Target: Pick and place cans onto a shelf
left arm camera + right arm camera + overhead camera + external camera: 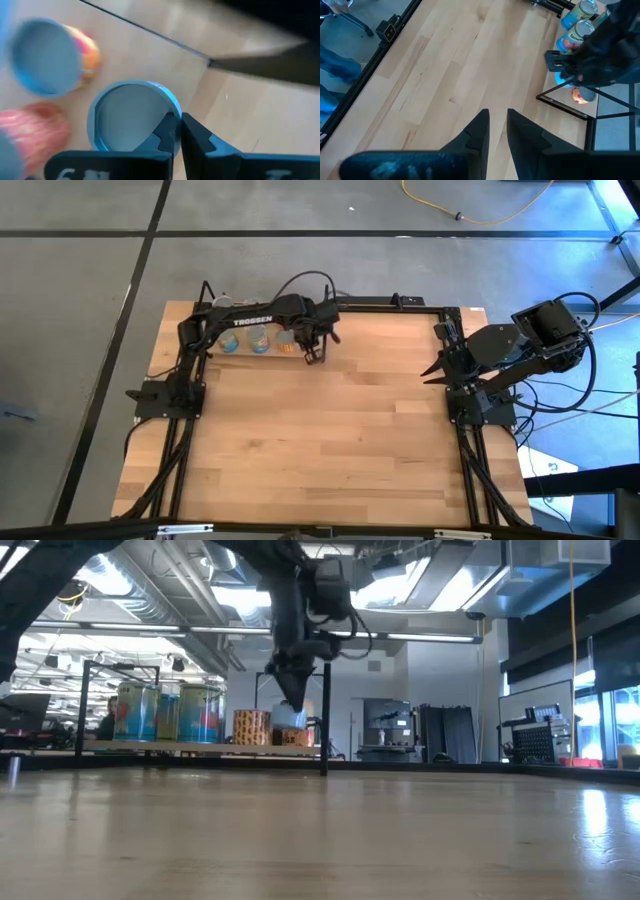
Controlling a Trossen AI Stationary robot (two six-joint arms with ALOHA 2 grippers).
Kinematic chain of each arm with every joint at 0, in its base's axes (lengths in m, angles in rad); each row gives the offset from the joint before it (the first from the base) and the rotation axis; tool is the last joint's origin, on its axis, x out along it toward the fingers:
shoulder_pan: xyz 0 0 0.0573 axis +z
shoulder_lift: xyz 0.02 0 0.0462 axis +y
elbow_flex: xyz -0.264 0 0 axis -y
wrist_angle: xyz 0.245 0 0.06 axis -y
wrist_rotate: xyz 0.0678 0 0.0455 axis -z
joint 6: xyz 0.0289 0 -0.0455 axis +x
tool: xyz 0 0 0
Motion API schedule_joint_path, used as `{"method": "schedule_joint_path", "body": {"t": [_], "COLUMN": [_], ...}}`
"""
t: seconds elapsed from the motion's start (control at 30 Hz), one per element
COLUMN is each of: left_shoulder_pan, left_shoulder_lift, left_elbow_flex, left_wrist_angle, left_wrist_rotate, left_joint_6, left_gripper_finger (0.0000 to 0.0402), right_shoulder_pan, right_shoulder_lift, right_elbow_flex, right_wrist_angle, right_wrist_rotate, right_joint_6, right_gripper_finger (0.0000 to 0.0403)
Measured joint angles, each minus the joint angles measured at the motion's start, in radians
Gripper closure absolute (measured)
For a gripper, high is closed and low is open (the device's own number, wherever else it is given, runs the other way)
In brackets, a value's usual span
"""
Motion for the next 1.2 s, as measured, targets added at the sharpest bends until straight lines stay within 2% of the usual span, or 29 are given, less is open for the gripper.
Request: {"method": "schedule_joint_path", "body": {"t": [0.1,0.23,0.53,0.67,1.0,1.2], "left_shoulder_pan": [-0.006,-0.017,-0.019,-0.019,-0.019,-0.027], "left_shoulder_lift": [0.002,0.0,0.0,0.0,0.0,-0.001], "left_elbow_flex": [-0.056,-0.092,-0.1,-0.1,-0.1,-0.1], "left_wrist_angle": [0.048,0.094,0.118,0.114,0.096,0.093], "left_wrist_rotate": [0.045,0.041,0.042,-0.001,-0.083,-0.08], "left_joint_6": [0.049,0.101,0.149,0.156,0.121,0.108], "left_gripper_finger": [0.0396,0.0396,0.0396,0.0395,0.0366,0.0365], "right_shoulder_pan": [0.0,0.0,0.0,0.0,0.0,0.0], "right_shoulder_lift": [0.0,0.0,0.0,0.0,0.0,0.0], "right_elbow_flex": [0.0,0.0,0.0,0.0,0.0,0.0], "right_wrist_angle": [0.0,0.0,0.007,0.012,0.011,0.011], "right_wrist_rotate": [0.0,0.0,0.0,0.0,0.0,0.0], "right_joint_6": [0.0,0.0,0.0,0.0,0.0,0.0], "right_gripper_finger": [0.0334,0.0334,0.0334,0.0334,0.0334,0.0334]}}
